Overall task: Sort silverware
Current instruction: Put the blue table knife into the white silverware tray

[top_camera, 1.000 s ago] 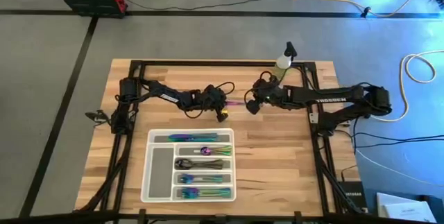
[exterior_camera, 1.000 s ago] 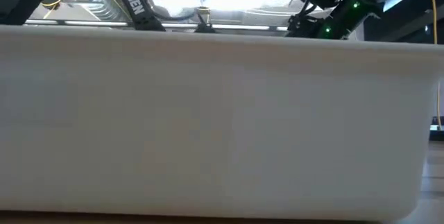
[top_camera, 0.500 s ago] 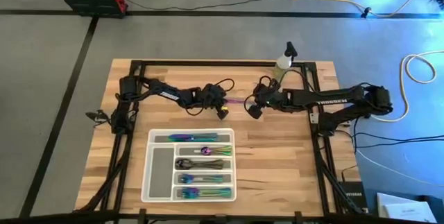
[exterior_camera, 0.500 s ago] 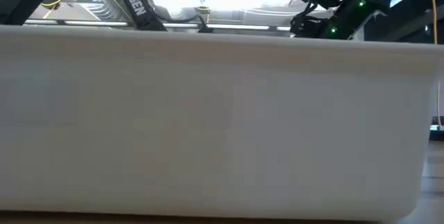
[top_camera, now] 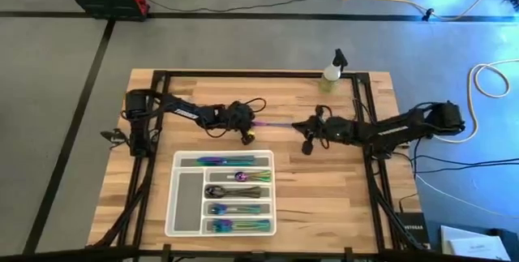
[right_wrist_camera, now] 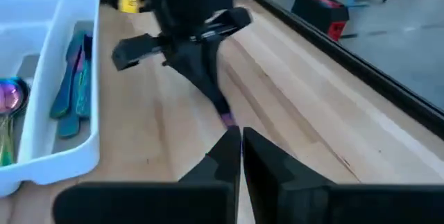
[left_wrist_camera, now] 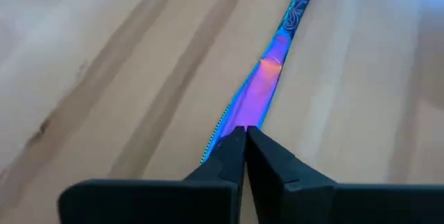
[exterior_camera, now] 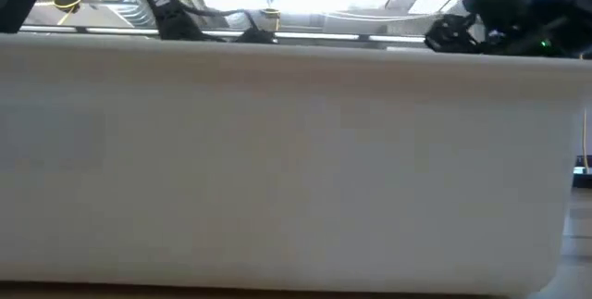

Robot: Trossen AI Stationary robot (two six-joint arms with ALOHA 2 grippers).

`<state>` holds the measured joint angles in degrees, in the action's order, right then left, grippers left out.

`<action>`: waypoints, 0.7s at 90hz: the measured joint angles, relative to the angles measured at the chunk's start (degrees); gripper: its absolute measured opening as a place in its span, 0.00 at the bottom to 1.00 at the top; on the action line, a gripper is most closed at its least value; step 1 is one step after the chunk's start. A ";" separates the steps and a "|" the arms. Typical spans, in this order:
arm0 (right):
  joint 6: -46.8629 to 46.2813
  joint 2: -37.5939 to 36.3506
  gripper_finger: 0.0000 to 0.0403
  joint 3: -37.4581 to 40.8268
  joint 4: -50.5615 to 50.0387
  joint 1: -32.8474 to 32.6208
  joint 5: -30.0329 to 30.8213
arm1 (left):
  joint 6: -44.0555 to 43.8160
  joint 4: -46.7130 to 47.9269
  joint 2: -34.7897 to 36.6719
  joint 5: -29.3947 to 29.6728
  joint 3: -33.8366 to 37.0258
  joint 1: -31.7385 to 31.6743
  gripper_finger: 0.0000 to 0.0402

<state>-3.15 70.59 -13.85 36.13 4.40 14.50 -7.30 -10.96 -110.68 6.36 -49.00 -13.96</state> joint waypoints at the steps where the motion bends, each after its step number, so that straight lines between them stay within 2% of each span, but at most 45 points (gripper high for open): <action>1: -0.07 0.01 0.00 0.24 0.20 0.14 0.02 | 0.13 -0.06 0.20 -0.17 0.29 0.00 0.00; 8: -0.27 0.52 0.01 0.94 -1.26 0.23 -0.46 | 1.56 -1.24 1.13 -1.51 2.32 -0.02 0.00; 16: 1.61 2.23 0.07 0.89 -1.65 0.12 -3.75 | 3.43 -3.07 1.37 -2.60 4.08 -0.02 0.00; 31: 6.54 5.99 0.27 0.72 -0.87 0.10 -5.05 | 8.46 -5.35 1.41 -3.34 5.45 -0.02 0.00; 38: 8.03 7.84 0.38 0.76 3.04 0.12 -5.01 | 9.44 -5.80 1.43 -3.58 5.69 -0.02 0.00; 50: 10.82 11.28 0.55 0.71 7.21 0.26 -3.49 | 10.17 -5.80 1.43 -7.58 5.71 -0.60 0.00; 63: 12.27 14.91 0.63 0.76 10.62 1.85 -4.76 | 11.27 -5.76 1.43 -10.50 5.77 -0.59 0.00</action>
<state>9.13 85.50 -13.09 46.75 6.24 9.74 3.96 -16.73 -109.25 -4.14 -43.23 -14.55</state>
